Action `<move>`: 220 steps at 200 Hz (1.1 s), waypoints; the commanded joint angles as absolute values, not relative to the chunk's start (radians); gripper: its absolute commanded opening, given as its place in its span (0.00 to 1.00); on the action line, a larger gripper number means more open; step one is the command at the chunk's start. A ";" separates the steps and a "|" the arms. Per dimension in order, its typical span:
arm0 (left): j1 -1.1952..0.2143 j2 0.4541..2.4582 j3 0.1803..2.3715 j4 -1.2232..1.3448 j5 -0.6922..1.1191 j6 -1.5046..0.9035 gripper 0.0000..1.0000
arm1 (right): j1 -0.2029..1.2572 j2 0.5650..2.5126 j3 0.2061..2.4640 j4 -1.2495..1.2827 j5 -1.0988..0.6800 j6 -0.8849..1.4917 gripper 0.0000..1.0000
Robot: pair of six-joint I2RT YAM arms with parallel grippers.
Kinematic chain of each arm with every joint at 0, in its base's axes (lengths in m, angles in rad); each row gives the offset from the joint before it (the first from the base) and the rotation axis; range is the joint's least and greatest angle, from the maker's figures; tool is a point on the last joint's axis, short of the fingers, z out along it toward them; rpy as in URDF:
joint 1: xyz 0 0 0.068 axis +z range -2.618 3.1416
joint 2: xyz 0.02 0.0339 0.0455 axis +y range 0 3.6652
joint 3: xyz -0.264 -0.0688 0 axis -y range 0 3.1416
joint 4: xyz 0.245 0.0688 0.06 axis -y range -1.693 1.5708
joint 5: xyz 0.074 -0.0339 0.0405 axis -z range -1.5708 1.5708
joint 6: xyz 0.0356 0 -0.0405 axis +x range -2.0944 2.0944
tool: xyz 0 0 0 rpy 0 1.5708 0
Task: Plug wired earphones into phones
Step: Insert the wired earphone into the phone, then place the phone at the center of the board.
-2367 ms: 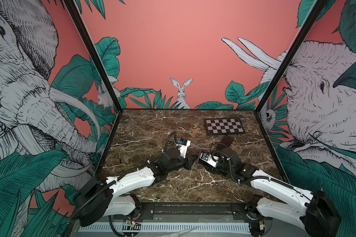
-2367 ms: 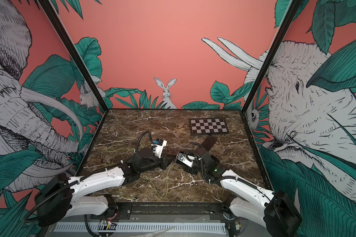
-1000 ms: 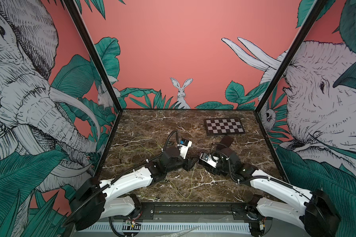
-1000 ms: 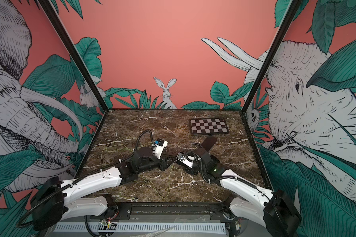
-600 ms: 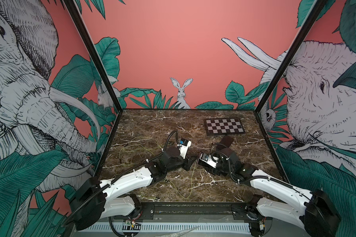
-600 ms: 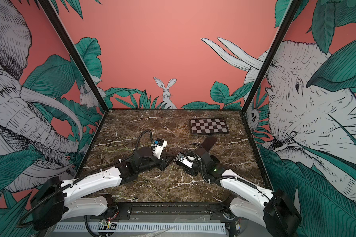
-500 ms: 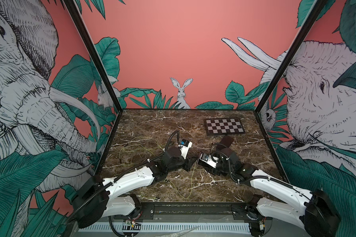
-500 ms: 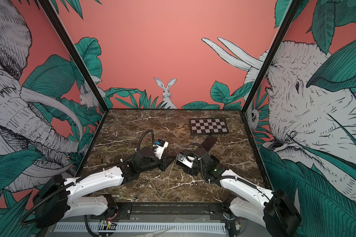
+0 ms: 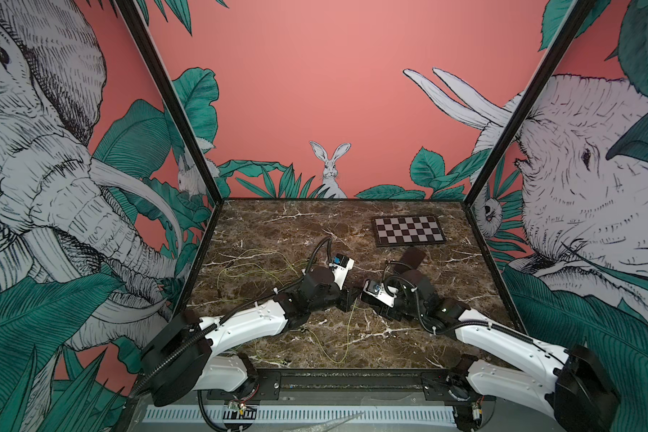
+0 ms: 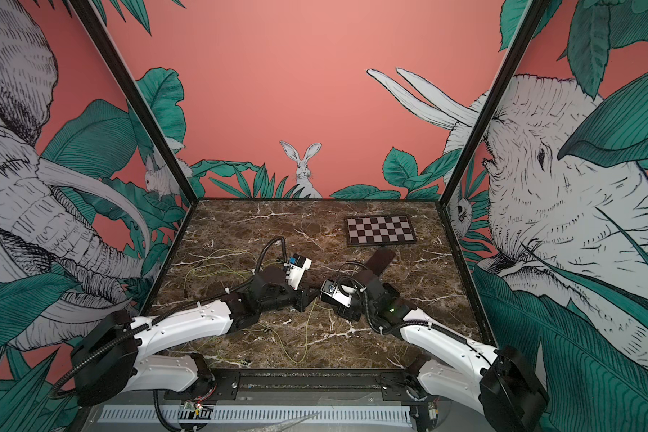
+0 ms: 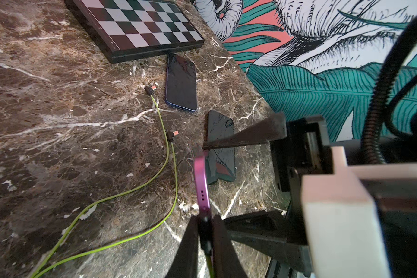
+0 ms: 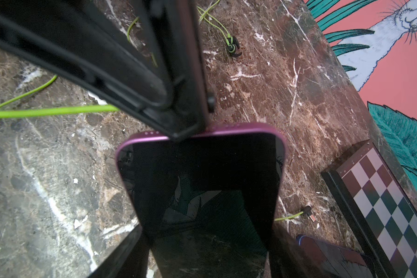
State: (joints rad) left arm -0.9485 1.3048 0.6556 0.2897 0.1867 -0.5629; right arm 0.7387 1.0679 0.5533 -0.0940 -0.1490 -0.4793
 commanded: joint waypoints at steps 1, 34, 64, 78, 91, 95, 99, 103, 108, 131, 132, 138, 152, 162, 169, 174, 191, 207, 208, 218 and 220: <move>-0.954 1.300 0.678 0.317 0.200 -0.582 0.18 | 0.744 1.053 0.602 -0.056 -0.168 -0.489 0.59; -0.954 1.226 0.672 0.260 0.166 -0.551 0.32 | 0.746 1.046 0.616 -0.149 -0.139 -0.493 0.59; -0.953 1.144 0.674 0.158 0.098 -0.513 0.42 | 0.746 1.046 0.643 -0.273 -0.100 -0.495 0.59; -0.950 1.100 0.666 0.124 0.059 -0.482 0.47 | 0.747 1.040 0.651 -0.334 -0.085 -0.502 0.60; -0.944 1.047 0.677 0.046 -0.006 -0.450 0.56 | 0.747 1.035 0.652 -0.396 -0.068 -0.518 0.60; -0.940 1.031 0.683 0.022 -0.022 -0.441 0.57 | 0.747 1.033 0.653 -0.411 -0.063 -0.523 0.60; -0.934 1.016 0.685 0.006 -0.035 -0.431 0.58 | 0.747 1.030 0.653 -0.431 -0.058 -0.529 0.60; -0.927 1.001 0.688 -0.005 -0.044 -0.423 0.59 | 0.747 1.028 0.655 -0.452 -0.057 -0.536 0.60; -0.916 0.984 0.689 -0.018 -0.050 -0.414 0.61 | 0.746 1.026 0.657 -0.478 -0.058 -0.542 0.60; -0.830 0.948 0.708 -0.096 -0.033 -0.397 0.64 | 0.747 1.024 0.694 -0.628 -0.079 -0.586 0.60; -0.822 0.948 0.709 -0.101 -0.029 -0.397 0.64 | 0.747 1.024 0.696 -0.635 -0.080 -0.589 0.60; -0.788 0.951 0.718 -0.125 -0.005 -0.397 0.64 | 0.746 1.027 0.708 -0.681 -0.083 -0.603 0.60; -0.727 0.968 0.742 -0.173 0.069 -0.375 0.64 | 0.747 1.041 0.729 -0.786 -0.085 -0.632 0.60; -0.711 0.983 0.770 -0.212 0.108 -0.329 0.64 | 0.747 1.050 0.738 -0.861 -0.085 -0.667 0.60; -0.710 0.993 0.797 -0.249 0.102 -0.297 0.64 | 0.747 1.055 0.736 -0.898 -0.064 -0.682 0.60; -0.709 1.001 0.815 -0.276 0.091 -0.275 0.64 | 0.747 1.054 0.729 -0.912 -0.043 -0.691 0.61; -0.707 1.019 0.858 -0.319 0.051 -0.225 0.63 | 0.747 1.046 0.693 -0.935 0.026 -0.720 0.62; -0.707 1.042 0.899 -0.337 0.069 -0.184 0.63 | 0.746 1.053 0.660 -0.932 0.075 -0.735 0.62; -0.707 1.044 0.902 -0.338 0.070 -0.183 0.63 | 0.747 1.053 0.659 -0.932 0.076 -0.736 0.62; -0.707 1.057 0.930 -0.354 0.081 -0.172 0.63 | 0.746 1.073 0.654 -0.940 0.080 -0.747 0.62; -0.693 1.059 0.935 -0.357 0.083 -0.170 0.63 | 0.745 1.079 0.654 -0.942 0.081 -0.748 0.62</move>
State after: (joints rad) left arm -0.7105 1.0428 0.8661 -0.2729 0.0589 -0.2562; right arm 0.7399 1.0523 0.6689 -0.8665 0.0143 -0.6910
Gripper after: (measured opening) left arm 0.632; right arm 0.716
